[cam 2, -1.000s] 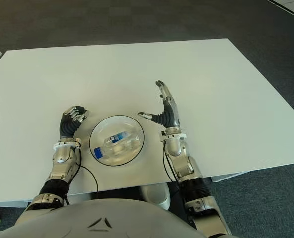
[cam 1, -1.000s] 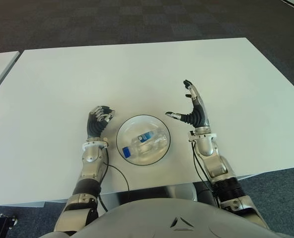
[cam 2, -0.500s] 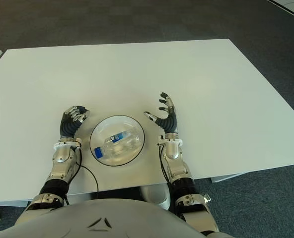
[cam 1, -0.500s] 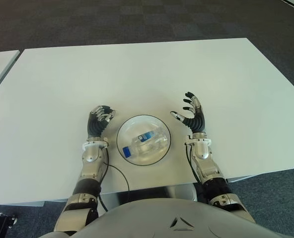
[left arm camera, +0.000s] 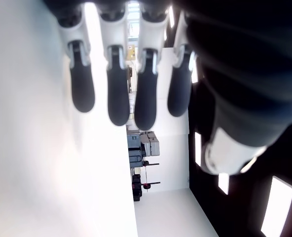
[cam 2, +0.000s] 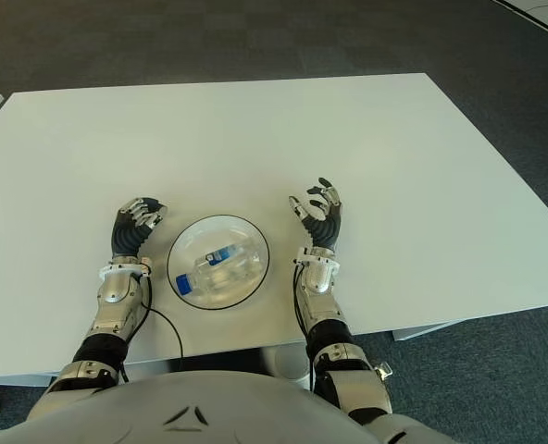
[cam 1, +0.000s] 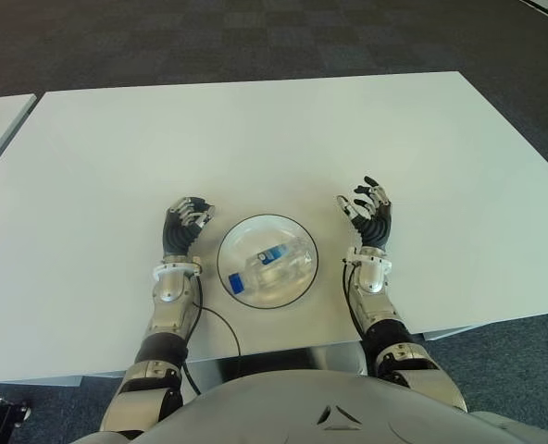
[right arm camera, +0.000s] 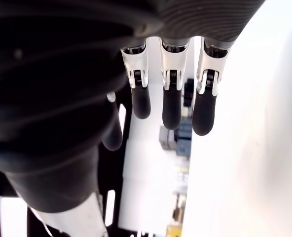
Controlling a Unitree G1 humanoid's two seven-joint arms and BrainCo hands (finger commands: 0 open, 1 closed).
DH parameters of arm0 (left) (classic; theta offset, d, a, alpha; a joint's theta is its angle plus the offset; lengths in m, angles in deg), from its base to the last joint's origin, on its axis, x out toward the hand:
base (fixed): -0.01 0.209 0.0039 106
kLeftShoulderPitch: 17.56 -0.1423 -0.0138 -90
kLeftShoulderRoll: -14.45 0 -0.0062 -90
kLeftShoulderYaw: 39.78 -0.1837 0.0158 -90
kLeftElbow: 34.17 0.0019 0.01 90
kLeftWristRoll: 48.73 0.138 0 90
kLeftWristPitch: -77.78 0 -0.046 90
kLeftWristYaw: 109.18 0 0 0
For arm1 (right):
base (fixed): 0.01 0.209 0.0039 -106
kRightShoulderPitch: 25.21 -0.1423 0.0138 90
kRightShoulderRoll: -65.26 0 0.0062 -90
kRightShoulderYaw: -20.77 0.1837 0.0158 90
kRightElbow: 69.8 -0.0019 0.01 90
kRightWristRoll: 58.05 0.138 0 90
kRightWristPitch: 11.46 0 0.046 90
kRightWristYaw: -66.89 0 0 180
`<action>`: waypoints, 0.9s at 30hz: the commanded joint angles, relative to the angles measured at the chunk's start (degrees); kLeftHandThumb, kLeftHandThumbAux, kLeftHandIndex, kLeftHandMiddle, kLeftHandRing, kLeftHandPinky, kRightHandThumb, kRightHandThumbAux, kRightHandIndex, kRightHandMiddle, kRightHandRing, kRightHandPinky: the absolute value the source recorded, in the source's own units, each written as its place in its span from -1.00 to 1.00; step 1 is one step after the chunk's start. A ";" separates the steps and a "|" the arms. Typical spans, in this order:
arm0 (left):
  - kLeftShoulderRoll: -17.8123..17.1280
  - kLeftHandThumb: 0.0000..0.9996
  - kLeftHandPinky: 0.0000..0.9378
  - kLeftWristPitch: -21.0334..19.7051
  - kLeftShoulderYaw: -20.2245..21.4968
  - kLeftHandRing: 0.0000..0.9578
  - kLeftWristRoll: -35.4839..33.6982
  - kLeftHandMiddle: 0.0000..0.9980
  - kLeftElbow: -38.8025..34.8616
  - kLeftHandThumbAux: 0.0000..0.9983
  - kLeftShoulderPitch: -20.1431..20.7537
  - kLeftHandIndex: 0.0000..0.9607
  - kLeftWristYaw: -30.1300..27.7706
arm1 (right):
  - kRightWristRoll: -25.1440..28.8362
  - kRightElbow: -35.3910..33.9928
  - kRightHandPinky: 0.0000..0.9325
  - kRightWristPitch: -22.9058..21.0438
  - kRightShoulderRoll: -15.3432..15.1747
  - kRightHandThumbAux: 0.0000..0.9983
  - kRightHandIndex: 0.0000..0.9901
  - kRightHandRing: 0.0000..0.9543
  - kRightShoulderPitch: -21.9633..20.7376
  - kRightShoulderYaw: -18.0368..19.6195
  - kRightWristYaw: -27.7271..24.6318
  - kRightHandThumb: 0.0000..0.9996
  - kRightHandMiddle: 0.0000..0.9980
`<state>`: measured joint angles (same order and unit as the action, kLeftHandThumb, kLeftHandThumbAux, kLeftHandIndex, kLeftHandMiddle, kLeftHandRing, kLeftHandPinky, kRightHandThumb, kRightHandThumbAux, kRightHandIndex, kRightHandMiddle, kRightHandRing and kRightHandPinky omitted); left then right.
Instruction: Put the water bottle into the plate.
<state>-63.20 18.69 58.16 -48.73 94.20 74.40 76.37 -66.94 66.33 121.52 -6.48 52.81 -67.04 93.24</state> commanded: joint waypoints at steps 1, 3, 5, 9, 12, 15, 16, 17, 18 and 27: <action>0.23 0.41 -0.10 -2.71 -0.15 -0.09 -0.05 -0.08 3.93 0.44 -2.78 -0.11 -0.67 | 0.27 5.63 0.33 3.97 1.11 0.47 -0.12 0.25 -0.12 0.88 1.15 0.37 0.20; 0.10 0.41 -0.10 -2.66 -0.16 -0.09 -0.01 -0.09 3.97 0.44 -2.80 -0.11 -0.73 | 0.08 7.87 0.34 5.31 1.13 0.46 -0.12 0.27 -0.70 1.05 1.32 0.38 0.22; 0.00 0.41 -0.10 -2.68 -0.17 -0.09 0.04 -0.09 3.93 0.44 -2.86 -0.11 -0.74 | -0.14 10.04 0.37 6.46 1.05 0.46 -0.12 0.31 -1.27 1.10 1.40 0.40 0.25; 0.07 0.41 -0.09 -2.71 -0.13 -0.09 0.04 -0.09 3.65 0.44 -2.96 -0.11 -0.54 | -0.89 13.05 0.41 7.68 0.68 0.46 -0.12 0.35 -2.07 0.91 1.70 0.41 0.29; 0.04 0.41 -0.09 -2.69 -0.10 -0.09 0.02 -0.09 3.49 0.44 -3.05 -0.11 -0.55 | -1.26 14.73 0.43 8.20 0.41 0.46 -0.12 0.37 -2.42 0.72 1.84 0.41 0.30; -0.11 0.41 -0.09 -2.80 -0.07 -0.09 -0.02 -0.09 3.68 0.44 -2.93 -0.11 -0.69 | -1.13 16.26 0.44 8.45 0.20 0.46 -0.12 0.39 -2.70 0.68 1.42 0.41 0.32; -0.16 0.41 -0.09 -2.82 -0.05 -0.09 -0.05 -0.09 3.76 0.44 -2.90 -0.11 -0.75 | -1.02 16.67 0.44 8.50 0.17 0.46 -0.12 0.39 -2.79 0.69 1.25 0.41 0.32; -0.21 0.41 -0.09 -2.84 -0.03 -0.09 -0.08 -0.09 3.88 0.44 -2.85 -0.11 -0.81 | -0.84 17.13 0.45 8.43 0.15 0.46 -0.12 0.40 -2.87 0.73 0.95 0.41 0.33; -0.23 0.41 -0.08 -2.84 -0.02 -0.08 -0.11 -0.09 3.97 0.44 -2.80 -0.11 -0.83 | -0.67 17.52 0.46 8.36 0.13 0.46 -0.12 0.40 -2.96 0.77 0.67 0.41 0.33; -0.44 0.41 -0.07 -1.98 0.00 -0.07 -0.20 -0.08 4.09 0.43 -2.90 -0.11 -1.22 | 0.15 19.08 0.47 8.13 0.35 0.45 -0.12 0.42 -3.43 1.02 -1.39 0.41 0.35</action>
<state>-63.63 18.83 58.18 -48.75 94.59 74.39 76.13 -66.90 81.59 129.64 -6.17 45.32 -65.96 92.79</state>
